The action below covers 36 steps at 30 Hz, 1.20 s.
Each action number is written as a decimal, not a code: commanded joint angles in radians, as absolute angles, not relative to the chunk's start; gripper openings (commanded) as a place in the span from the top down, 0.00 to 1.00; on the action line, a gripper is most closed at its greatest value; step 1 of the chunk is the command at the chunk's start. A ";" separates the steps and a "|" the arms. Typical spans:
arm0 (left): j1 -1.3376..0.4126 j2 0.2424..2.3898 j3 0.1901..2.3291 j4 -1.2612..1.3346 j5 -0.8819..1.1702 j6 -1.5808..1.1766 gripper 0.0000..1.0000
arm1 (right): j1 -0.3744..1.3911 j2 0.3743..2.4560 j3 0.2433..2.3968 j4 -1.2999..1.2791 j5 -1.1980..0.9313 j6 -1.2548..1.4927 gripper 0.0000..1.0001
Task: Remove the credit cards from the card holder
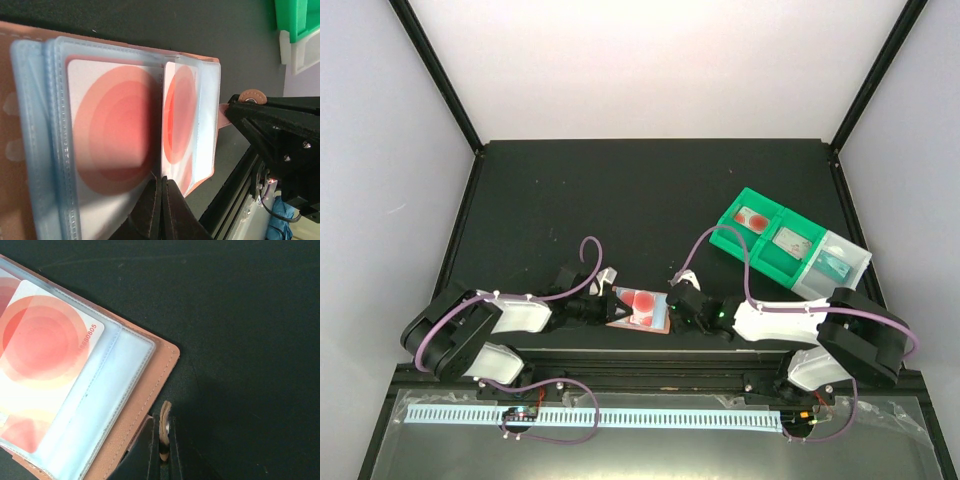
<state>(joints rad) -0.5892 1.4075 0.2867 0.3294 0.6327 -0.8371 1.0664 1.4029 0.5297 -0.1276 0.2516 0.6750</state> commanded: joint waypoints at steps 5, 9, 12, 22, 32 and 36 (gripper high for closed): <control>-0.577 1.389 0.309 0.265 0.623 -0.789 0.98 | 1.070 1.374 0.512 -0.118 0.304 0.676 0.99; -0.574 1.351 0.328 0.186 0.597 -0.764 0.99 | 1.069 1.373 0.511 -0.120 0.307 0.677 0.99; -0.573 1.309 0.332 0.143 0.582 -0.758 0.98 | 1.069 1.375 0.513 -0.122 0.313 0.675 0.99; -0.570 1.084 0.365 -0.046 0.496 -0.715 0.98 | 1.043 1.329 0.543 -0.162 0.321 0.639 0.92; -0.570 0.966 0.414 -0.127 0.604 -0.623 0.98 | 1.040 1.088 0.606 -0.299 0.213 0.531 0.63; -0.570 0.933 0.445 -0.170 0.680 -0.584 0.99 | 1.039 1.019 0.664 -0.391 0.096 0.465 0.58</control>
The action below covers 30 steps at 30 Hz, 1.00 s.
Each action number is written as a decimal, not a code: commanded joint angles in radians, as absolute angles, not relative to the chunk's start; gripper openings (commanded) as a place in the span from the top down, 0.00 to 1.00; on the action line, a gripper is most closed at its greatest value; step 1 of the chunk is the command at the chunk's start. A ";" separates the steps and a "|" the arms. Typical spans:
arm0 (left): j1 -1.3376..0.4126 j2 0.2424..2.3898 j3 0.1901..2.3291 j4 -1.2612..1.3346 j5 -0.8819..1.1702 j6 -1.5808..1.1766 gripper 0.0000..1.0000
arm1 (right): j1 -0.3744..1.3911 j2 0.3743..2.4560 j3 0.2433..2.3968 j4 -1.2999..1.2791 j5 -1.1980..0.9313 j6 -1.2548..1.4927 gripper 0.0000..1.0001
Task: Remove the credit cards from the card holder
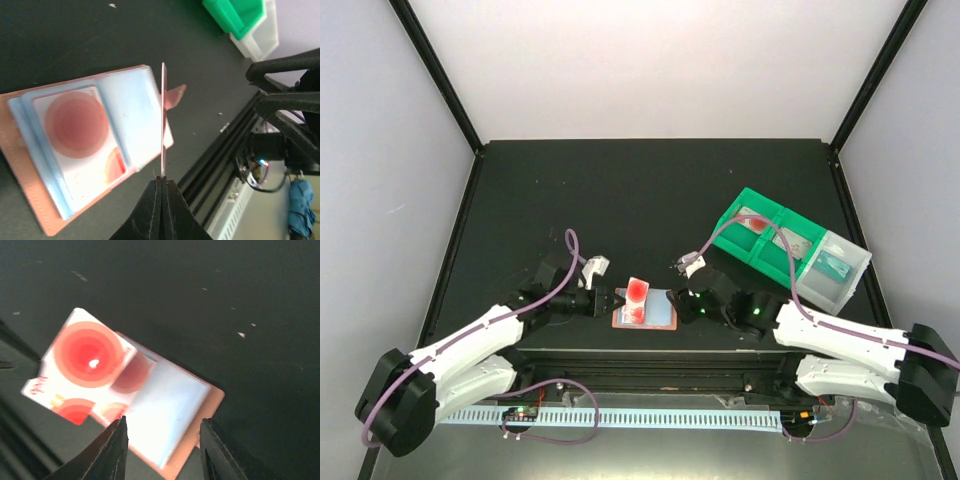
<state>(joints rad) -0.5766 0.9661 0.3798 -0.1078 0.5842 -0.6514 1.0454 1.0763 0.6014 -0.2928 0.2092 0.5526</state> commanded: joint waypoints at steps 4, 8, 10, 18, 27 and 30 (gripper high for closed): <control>-0.571 0.900 0.462 -0.169 0.799 -0.555 0.98 | 1.037 0.961 0.723 -0.483 -0.038 0.416 0.58; -0.575 0.871 0.458 -0.151 0.917 -0.537 0.99 | 1.029 0.899 0.786 -0.552 -0.184 0.388 0.59; -0.578 0.856 0.452 -0.138 0.965 -0.529 0.98 | 1.015 0.874 0.812 -0.561 -0.244 0.390 0.57; -0.600 0.788 0.418 -0.042 1.067 -0.565 0.98 | 0.968 0.899 0.868 -0.557 -0.466 0.381 0.49; -0.646 0.760 0.407 -0.021 1.074 -0.566 0.98 | 0.965 0.979 0.916 -0.581 -0.462 0.363 0.47; -0.651 0.764 0.408 -0.023 1.075 -0.565 0.98 | 0.965 0.992 0.929 -0.593 -0.466 0.353 0.46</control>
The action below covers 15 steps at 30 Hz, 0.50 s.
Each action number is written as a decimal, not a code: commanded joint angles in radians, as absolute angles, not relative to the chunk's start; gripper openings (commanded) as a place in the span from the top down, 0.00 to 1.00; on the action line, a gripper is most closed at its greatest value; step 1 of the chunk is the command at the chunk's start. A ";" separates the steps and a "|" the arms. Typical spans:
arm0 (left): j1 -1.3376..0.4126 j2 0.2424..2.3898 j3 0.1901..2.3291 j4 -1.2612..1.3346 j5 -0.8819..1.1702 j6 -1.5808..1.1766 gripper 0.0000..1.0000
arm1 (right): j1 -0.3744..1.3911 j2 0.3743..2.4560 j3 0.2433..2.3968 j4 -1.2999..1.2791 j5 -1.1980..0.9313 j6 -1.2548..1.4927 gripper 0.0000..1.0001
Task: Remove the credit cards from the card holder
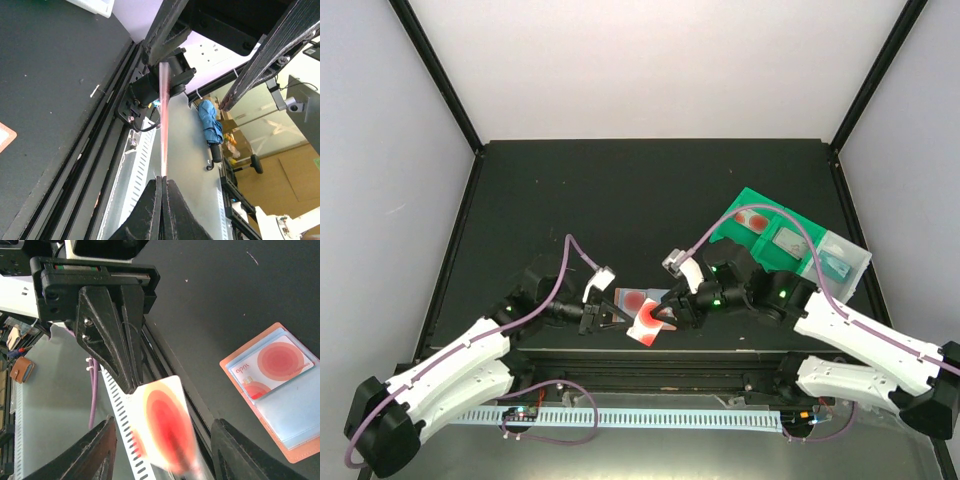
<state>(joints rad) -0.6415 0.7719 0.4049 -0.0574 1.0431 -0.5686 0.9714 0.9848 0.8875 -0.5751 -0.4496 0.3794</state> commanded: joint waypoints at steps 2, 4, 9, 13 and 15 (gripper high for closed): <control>-0.653 0.764 0.409 -0.021 1.079 -0.565 0.98 | 0.964 1.003 0.934 -0.602 -0.467 0.345 0.46; -0.652 0.762 0.410 -0.024 1.079 -0.563 0.98 | 0.963 1.011 0.940 -0.617 -0.460 0.341 0.46; -0.652 0.760 0.406 -0.024 1.076 -0.563 0.98 | 0.962 1.022 0.944 -0.620 -0.498 0.329 0.57; -0.654 0.753 0.405 -0.022 1.076 -0.565 0.98 | 0.960 1.016 0.941 -0.615 -0.509 0.331 0.83; -0.655 0.753 0.406 -0.017 1.080 -0.566 0.98 | 0.960 1.017 0.939 -0.622 -0.515 0.325 0.91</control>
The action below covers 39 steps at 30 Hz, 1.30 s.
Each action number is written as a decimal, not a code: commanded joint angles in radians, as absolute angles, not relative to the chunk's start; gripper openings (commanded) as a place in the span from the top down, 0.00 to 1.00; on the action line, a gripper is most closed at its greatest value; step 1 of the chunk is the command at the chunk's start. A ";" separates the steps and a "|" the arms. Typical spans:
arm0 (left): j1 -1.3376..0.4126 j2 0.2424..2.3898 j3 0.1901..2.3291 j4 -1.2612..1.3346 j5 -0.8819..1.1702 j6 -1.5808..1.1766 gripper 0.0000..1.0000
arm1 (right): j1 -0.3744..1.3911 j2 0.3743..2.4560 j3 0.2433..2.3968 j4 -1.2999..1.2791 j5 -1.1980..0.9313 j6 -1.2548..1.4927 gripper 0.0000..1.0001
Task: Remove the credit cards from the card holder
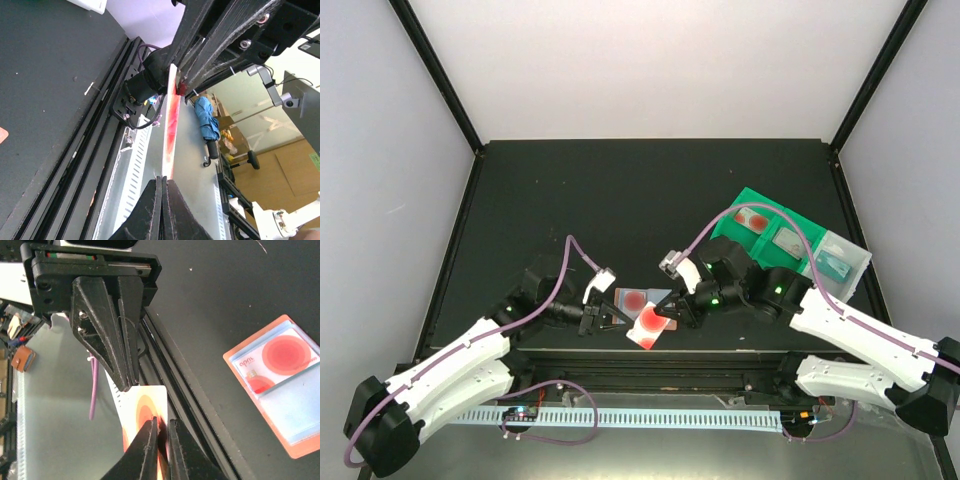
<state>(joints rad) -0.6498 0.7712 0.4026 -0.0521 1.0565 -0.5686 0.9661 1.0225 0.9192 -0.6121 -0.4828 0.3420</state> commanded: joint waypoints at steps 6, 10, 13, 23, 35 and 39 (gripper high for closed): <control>-0.656 0.749 0.404 -0.019 1.071 -0.565 0.98 | 0.959 1.003 0.913 -0.583 -0.589 0.327 0.99; -0.655 0.764 0.413 -0.036 1.052 -0.556 0.98 | 0.957 0.993 0.880 -0.529 -0.611 0.372 0.99; -0.656 0.773 0.430 -0.079 1.025 -0.546 0.79 | 0.957 0.986 0.853 -0.490 -0.593 0.415 0.99; -0.654 0.693 0.499 -0.285 0.782 -0.508 0.01 | 0.954 0.925 0.781 -0.449 -0.278 0.525 0.99; -0.651 0.708 0.554 -0.356 0.408 -0.477 0.01 | 0.785 0.931 0.752 -0.430 0.126 0.603 0.99; -0.651 0.628 0.497 -0.252 0.291 -0.481 0.01 | 0.663 0.903 0.755 -0.422 0.125 0.614 0.99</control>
<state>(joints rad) -0.6502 0.6987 0.5087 -0.3367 0.4572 -0.4915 0.7464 0.9344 0.7547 -0.4507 0.0521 0.5900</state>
